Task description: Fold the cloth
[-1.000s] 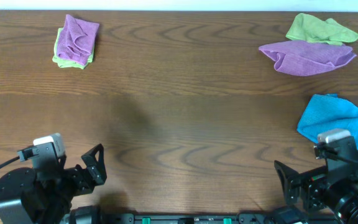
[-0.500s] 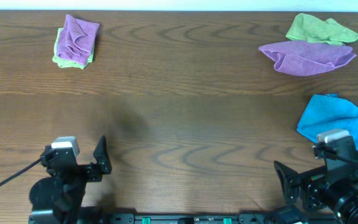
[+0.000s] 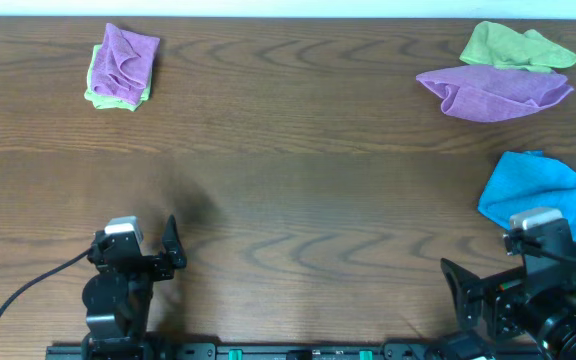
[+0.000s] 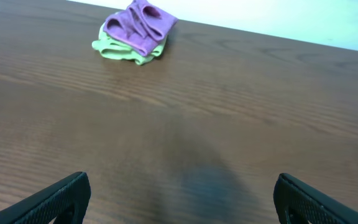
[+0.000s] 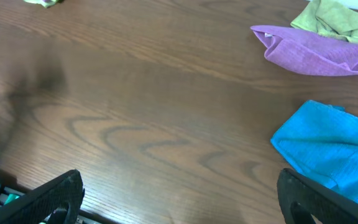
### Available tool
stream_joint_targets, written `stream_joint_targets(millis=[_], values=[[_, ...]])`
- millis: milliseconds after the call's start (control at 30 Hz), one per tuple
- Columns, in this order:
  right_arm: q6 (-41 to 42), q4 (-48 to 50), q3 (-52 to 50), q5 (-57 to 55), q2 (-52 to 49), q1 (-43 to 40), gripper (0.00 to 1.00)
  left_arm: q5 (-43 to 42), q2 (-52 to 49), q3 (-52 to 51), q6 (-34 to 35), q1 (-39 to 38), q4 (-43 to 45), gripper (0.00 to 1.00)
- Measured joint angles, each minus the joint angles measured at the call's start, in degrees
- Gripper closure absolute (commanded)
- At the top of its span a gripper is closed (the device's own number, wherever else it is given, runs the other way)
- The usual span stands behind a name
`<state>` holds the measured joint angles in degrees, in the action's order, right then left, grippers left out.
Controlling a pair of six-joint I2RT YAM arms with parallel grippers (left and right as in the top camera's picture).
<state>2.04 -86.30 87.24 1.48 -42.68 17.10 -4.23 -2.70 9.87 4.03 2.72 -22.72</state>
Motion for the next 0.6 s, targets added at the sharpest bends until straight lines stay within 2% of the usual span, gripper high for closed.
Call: stream_joint_targets(millis=[600], values=[[0.0, 0.0, 0.0, 0.0, 0.0, 0.0, 0.01, 1.3, 2.0, -2.0, -1.1, 0.0, 0.2, 0.05]])
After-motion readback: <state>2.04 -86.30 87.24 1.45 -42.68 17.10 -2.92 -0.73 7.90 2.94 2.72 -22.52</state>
